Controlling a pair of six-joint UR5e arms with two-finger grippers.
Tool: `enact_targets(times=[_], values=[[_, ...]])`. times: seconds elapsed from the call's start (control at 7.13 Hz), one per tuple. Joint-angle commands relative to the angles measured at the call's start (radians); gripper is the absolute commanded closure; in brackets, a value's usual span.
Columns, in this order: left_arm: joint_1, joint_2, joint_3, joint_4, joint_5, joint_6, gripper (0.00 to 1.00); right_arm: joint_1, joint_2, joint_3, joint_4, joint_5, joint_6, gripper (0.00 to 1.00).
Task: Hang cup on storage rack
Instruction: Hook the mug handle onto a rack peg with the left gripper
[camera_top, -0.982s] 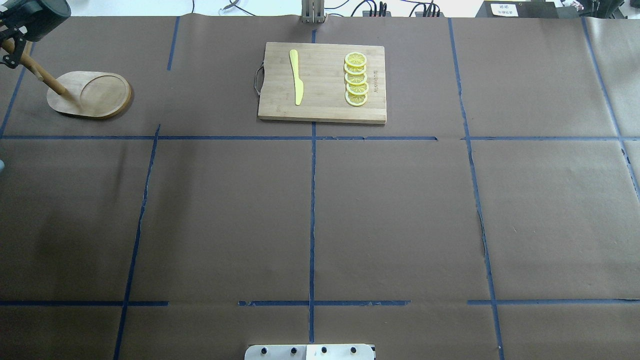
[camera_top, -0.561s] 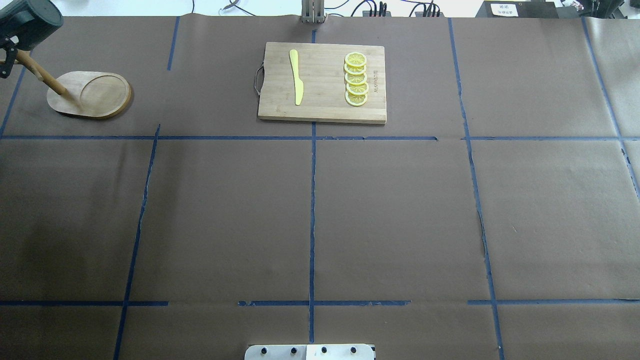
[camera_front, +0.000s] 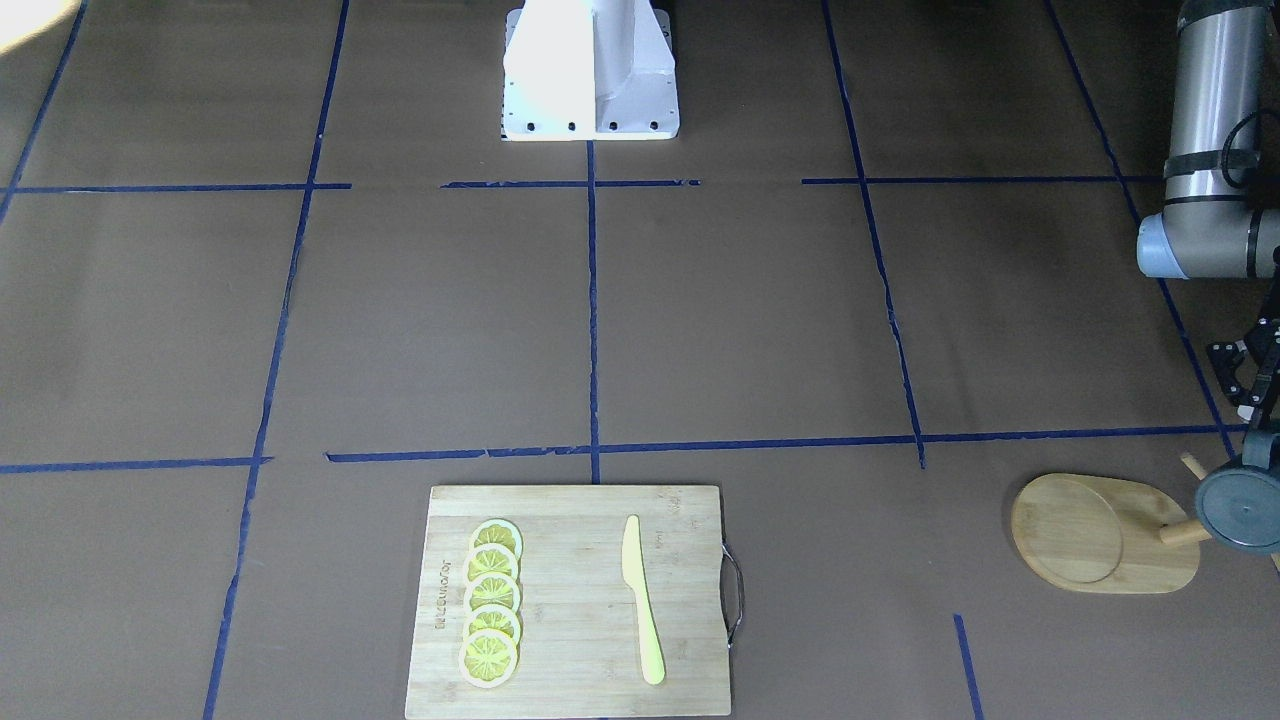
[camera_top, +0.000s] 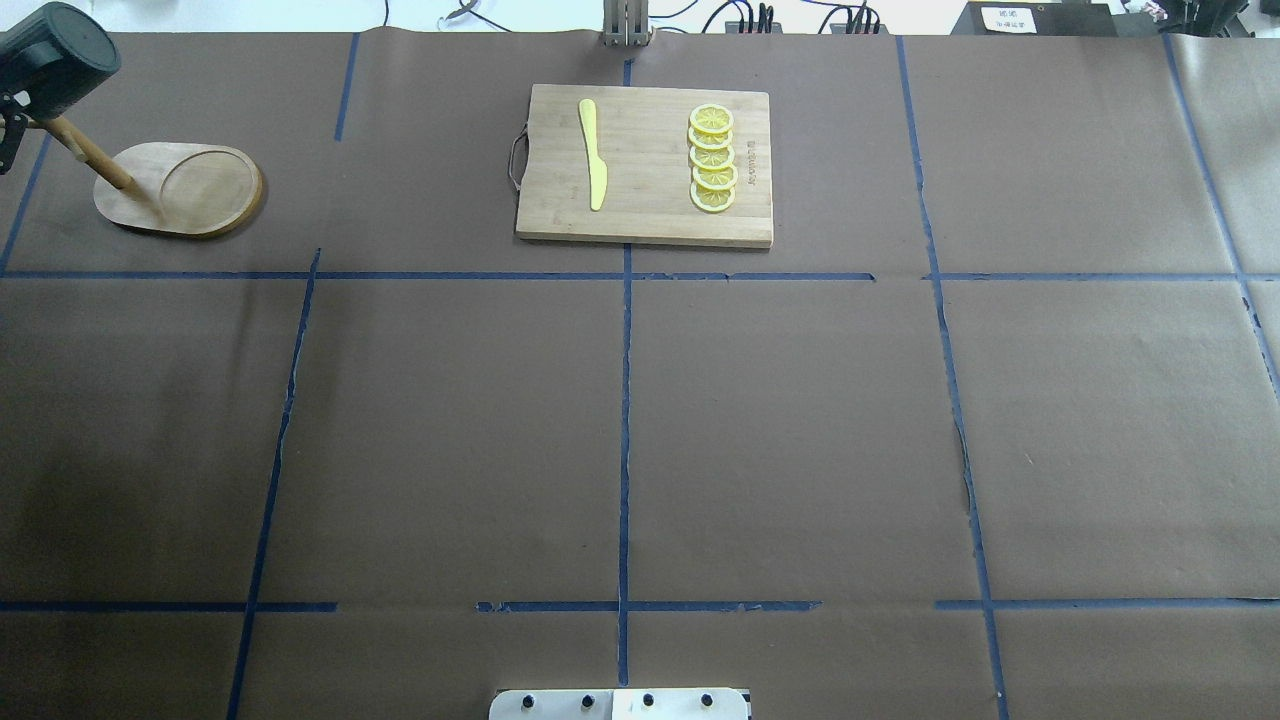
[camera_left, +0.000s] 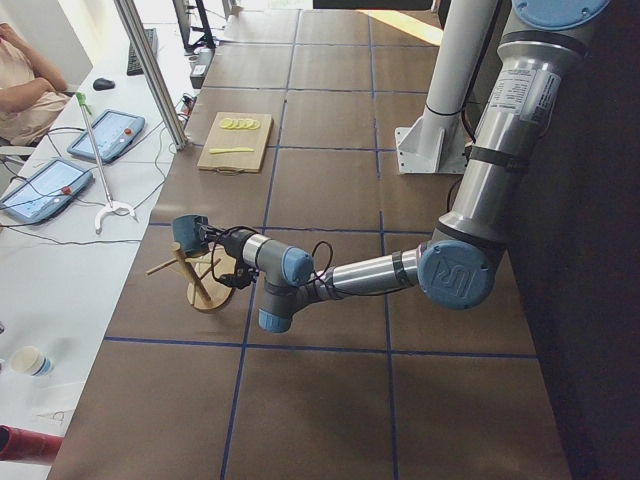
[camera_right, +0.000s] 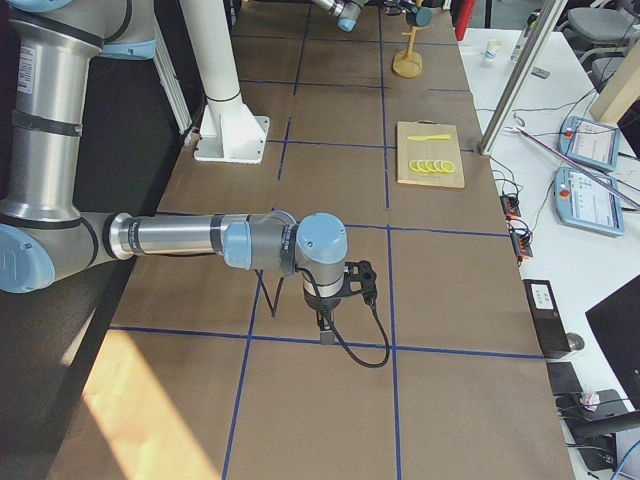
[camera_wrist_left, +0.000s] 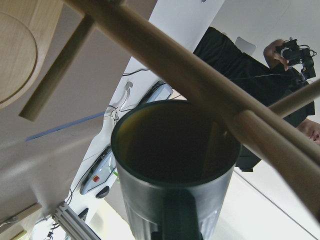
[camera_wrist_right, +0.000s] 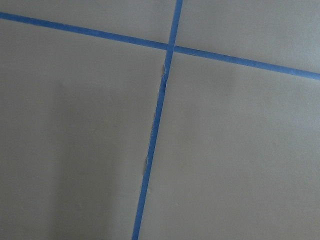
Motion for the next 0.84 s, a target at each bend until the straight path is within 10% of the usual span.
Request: enact_targets(times=[0.0, 0.7], values=[[-0.016, -0.001, -0.01, -0.001, -0.044, 0.004, 0.0, 0.0, 0.0, 0.0, 0.0, 0.0, 0.002, 0.0], [-0.105, 0.23, -0.387, -0.003, -0.217, 0.192, 0.0, 0.0, -0.001, -0.002, 0.0, 0.005, 0.008, 0.0]])
